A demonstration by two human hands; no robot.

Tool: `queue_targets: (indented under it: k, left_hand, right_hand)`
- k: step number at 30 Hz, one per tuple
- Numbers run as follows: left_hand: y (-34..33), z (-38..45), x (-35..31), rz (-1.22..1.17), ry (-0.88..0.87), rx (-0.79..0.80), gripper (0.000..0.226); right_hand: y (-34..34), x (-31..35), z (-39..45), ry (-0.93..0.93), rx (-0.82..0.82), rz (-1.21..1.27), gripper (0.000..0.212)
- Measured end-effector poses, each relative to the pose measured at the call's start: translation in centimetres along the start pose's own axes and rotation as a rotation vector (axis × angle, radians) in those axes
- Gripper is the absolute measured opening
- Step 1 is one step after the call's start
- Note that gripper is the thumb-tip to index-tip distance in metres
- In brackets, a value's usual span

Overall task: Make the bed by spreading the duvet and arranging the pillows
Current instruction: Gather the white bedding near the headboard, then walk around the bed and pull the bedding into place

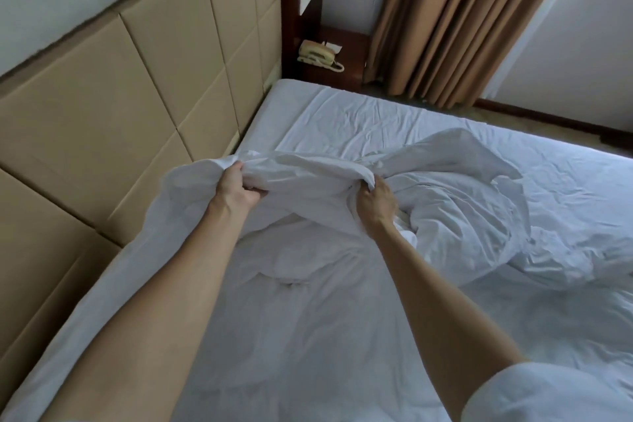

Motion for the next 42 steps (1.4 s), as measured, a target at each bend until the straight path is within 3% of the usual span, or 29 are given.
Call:
queue_targets:
  k: [10, 13, 16, 18, 20, 22, 24, 27, 33, 37, 42]
  left_hand:
    - [0.8, 6.4, -8.6, -0.296, 0.012, 0.083, 0.033]
    - [0.6, 7.9, -12.2, -0.328, -0.024, 0.090, 0.032]
    - [0.8, 10.1, -15.6, -0.316, -0.115, 0.110, 0.026]
    - [1.1, 11.6, -16.8, -0.244, -0.166, 0.168, 0.024]
    - [1.5, 12.4, -16.2, -0.084, -0.157, 0.234, 0.025]
    - [2.3, 12.2, -14.3, 0.170, -0.089, 0.265, 0.020]
    - [4.2, 12.3, -11.8, 0.347, -0.014, 0.242, 0.012]
    - [7.7, 12.0, -9.2, 0.386, 0.058, 0.194, 0.009]
    - [14.8, 6.8, -5.4, 0.634, 0.022, 0.040, 0.013]
    - [20.4, 2.3, -2.7, 0.762, 0.006, -0.034, 0.017]
    - [29.1, -3.7, 0.2, 0.746, 0.000, -0.151, 0.018]
  right_hand:
    - [-6.8, 11.9, 5.8, 0.072, -0.037, 0.291, 0.021]
    - [-8.7, 16.3, 7.7, 0.081, -0.018, 0.424, 0.022]
    - [-10.1, 19.8, 10.2, 0.188, -0.002, 0.392, 0.019]
    - [-11.6, 20.7, 11.8, 0.187, 0.080, 0.406, 0.021]
    - [-13.4, 21.3, 12.9, 0.183, 0.233, 0.381, 0.035]
    - [-14.8, 21.4, 13.1, 0.162, 0.334, 0.298, 0.055]
    - [-15.3, 20.9, 12.7, 0.185, 0.330, 0.194, 0.058]
    - [-17.4, 18.8, 10.3, 0.224, 0.411, 0.014, 0.043]
    - [-21.9, 12.2, 1.1, 0.117, 0.763, -0.285, 0.030]
    - [-23.7, 7.2, -6.1, 0.011, 0.886, -0.373, 0.025]
    - [-26.4, 5.1, -14.5, 0.074, 1.019, -0.441, 0.020]
Point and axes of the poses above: each hand's wrist, its own z-axis towards the middle knuckle, its own y-axis out of the back of the hand, x = y × z, the point moved 7 cm from there along z, towards the middle knuckle, and after that the axes turned 8 degrees about z, right-handed, at the moved point
